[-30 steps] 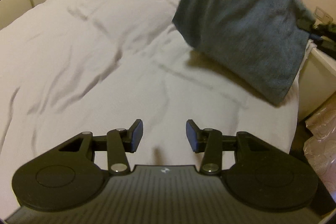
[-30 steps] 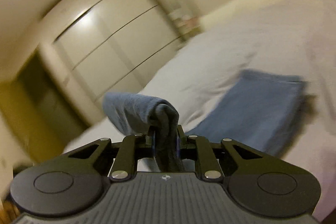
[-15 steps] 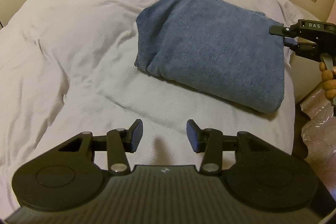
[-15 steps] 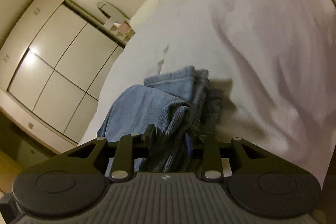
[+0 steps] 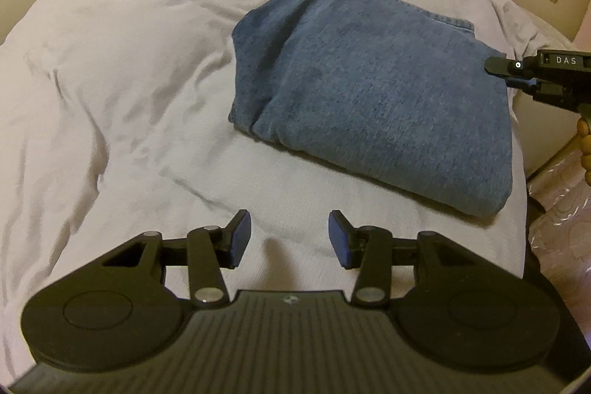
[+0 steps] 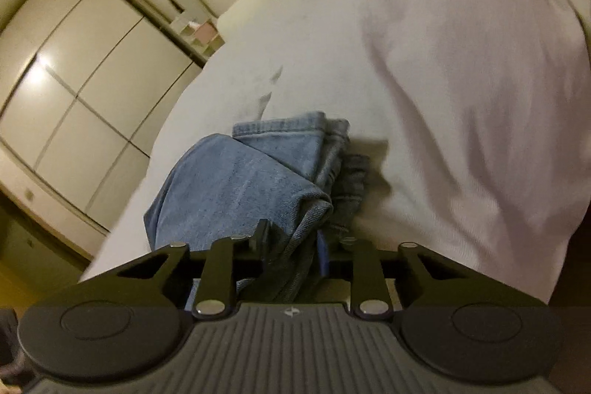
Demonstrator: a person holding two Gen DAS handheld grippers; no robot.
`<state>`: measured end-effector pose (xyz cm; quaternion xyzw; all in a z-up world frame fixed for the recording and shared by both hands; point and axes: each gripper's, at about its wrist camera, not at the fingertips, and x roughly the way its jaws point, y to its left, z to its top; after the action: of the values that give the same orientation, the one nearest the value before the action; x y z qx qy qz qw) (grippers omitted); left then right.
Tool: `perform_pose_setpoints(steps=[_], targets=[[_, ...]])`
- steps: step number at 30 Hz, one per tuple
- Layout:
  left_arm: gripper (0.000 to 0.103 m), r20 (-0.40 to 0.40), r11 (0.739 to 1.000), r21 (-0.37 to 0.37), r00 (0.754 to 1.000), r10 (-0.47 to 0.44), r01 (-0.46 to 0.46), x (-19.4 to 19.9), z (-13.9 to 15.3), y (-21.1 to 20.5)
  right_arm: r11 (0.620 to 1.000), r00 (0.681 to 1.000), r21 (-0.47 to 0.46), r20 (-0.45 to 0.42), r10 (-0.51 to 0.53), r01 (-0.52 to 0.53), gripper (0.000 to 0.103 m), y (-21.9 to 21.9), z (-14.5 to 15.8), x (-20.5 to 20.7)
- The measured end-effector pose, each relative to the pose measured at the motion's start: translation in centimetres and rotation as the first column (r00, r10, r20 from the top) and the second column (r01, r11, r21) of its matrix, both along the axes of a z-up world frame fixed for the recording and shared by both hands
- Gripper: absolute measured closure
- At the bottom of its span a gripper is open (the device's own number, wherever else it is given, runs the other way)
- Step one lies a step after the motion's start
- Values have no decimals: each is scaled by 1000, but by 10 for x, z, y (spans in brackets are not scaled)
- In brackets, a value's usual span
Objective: Fold clothes
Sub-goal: 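Grasp the folded jeans edge with the right gripper and lift it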
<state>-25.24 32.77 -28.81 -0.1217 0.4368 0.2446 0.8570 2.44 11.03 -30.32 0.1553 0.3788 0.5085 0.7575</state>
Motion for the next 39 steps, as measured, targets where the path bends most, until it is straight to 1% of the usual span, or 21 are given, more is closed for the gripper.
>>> perform_pose_setpoints(steps=[2,5,7,8,9,10,11,13,14,15,16,18,20,21,22,24,25,30,34,36,39], targets=[[61,5,1000,8,1000,0,0,1,2,2,1000,998,-14,58,8,-7,85,-3,9,-6],[61,33,1000,23,999,8,-9,1,8,6,999,989,-35,144,21,-16,88,-8,22,-15],[61,50,999,31,999,12,-13,2,13,8,999,973,9,226,38,-41,89,-8,42,-23],[61,55,999,32,998,11,-13,4,13,8,998,967,27,250,44,-53,89,-8,49,-25],[61,59,999,32,998,9,-11,5,13,9,999,966,17,254,39,-45,89,-5,50,-24],[61,64,999,31,998,7,-9,7,13,9,1000,967,-2,254,30,-30,90,-2,48,-22],[61,62,1000,29,998,5,-7,9,12,9,999,969,-36,245,17,-8,90,2,41,-18],[62,54,1000,25,999,-1,-1,15,10,9,993,983,-107,179,-26,46,91,6,10,-1],[62,53,1000,26,999,-6,4,17,10,9,991,990,-118,137,-45,61,91,8,-2,7],[62,52,1000,30,999,-12,11,18,10,9,992,994,-100,80,-68,76,91,6,-9,14],[62,54,999,32,998,-19,17,18,10,8,994,995,-71,64,-78,83,92,2,-8,15],[62,55,999,30,998,-21,19,17,10,9,996,993,-28,81,-84,86,92,-5,1,11],[62,52,1000,24,999,-17,16,18,7,9,994,992,-65,100,-76,82,92,1,-1,11],[62,50,1000,21,999,-14,13,19,6,9,991,994,-108,92,-67,77,91,6,-9,14],[62,50,1000,17,999,-13,12,19,5,8,988,995,-131,68,-69,77,91,7,-20,19],[62,54,1000,11,998,-19,18,19,5,6,989,996,-122,25,-86,88,91,6,-32,25],[62,53,1000,9,998,-23,22,19,5,5,989,996,-120,26,-86,88,91,6,-32,26],[62,51,1000,16,998,-25,24,20,7,3,984,994,-157,88,-67,80,89,14,-32,23],[62,51,1000,22,998,-21,20,19,8,1,983,994,-165,86,-70,83,88,15,-31,23],[62,46,1000,22,999,-19,18,20,7,0,982,994,-171,89,-70,84,81,16,-27,24],[62,39,1000,21,999,-12,12,20,7,-1,980,993,-182,99,-63,80,77,17,-26,25]])
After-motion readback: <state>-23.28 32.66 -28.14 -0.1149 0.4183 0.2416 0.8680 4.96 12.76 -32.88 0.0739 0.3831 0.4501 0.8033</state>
